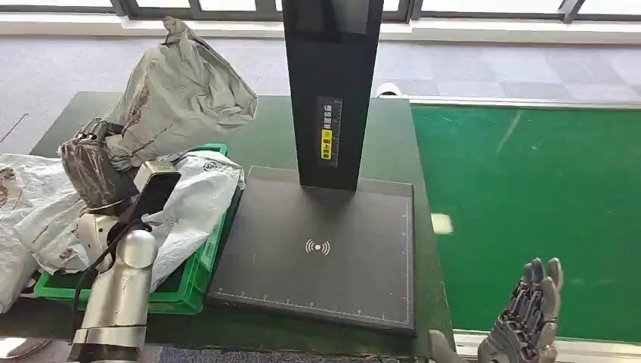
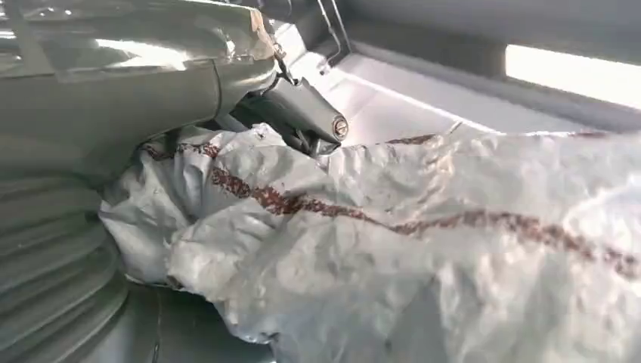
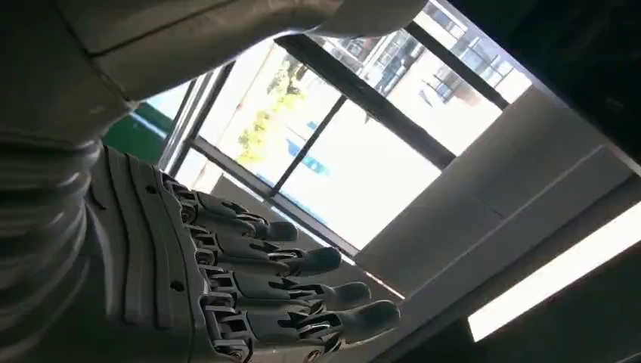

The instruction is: Moved the parcel from conveyor to table for the left to box.

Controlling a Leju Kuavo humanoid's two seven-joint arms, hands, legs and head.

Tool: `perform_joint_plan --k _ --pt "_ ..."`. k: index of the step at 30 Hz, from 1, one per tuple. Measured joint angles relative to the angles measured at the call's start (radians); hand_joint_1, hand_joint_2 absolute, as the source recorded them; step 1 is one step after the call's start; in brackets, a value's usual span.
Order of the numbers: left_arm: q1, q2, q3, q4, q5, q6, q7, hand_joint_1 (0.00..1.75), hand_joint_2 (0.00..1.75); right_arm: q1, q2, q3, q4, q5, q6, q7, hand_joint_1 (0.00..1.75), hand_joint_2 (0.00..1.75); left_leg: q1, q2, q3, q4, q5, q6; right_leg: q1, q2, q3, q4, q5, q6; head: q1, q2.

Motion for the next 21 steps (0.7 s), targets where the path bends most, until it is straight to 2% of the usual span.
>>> perform_joint_plan --k 4,8,15,19,21 --pt "-0.032 0.008 0.014 0.09 -0.155 0.042 0.07 1.75 1.75 0.008 0.003 -0.007 -0.008 -0.001 0.0 0.0 0.0 1.75 0.0 0.0 0.0 0.0 0.0 0.0 0.0 0.0 0.0 0.0 0.0 0.0 0.0 0.0" --pt "-0.079 0.018 0.016 0.237 -0.28 -0.019 0.163 1.75 1.75 0.01 0.003 -0.019 -0.008 -0.015 0.0 0.0 0.0 1.75 0.0 -0.001 0.0 0.0 0.0 0.0 0.0 -0.001 0.001 0.0 0.0 0.0 0.0 0.0" --pt "-0.172 0.031 0.017 0.517 -0.27 -0.034 0.138 1.75 1.75 -0.004 0.003 -0.026 -0.015 -0.028 0.0 0.0 0.0 1.75 0.0 0.0 0.0 0.0 0.0 0.0 0.0 0.0 0.001 0.0 0.001 0.0 0.0 0.0" --pt "-0.165 0.051 0.021 0.554 -0.262 -0.042 0.148 1.75 1.75 -0.015 0.005 -0.006 -0.014 -0.005 0.0 0.001 0.0 1.75 0.0 0.0 0.0 0.0 0.0 -0.001 0.0 0.0 0.0 0.001 0.001 0.0 0.0 0.0" --pt "-0.131 0.057 0.032 0.523 -0.27 -0.065 0.165 1.75 1.75 -0.025 0.004 0.012 -0.014 0.0 0.002 0.034 0.0 1.75 0.0 0.0 0.0 0.0 0.0 -0.001 0.0 0.001 -0.001 0.001 0.0 -0.001 0.0 0.0"
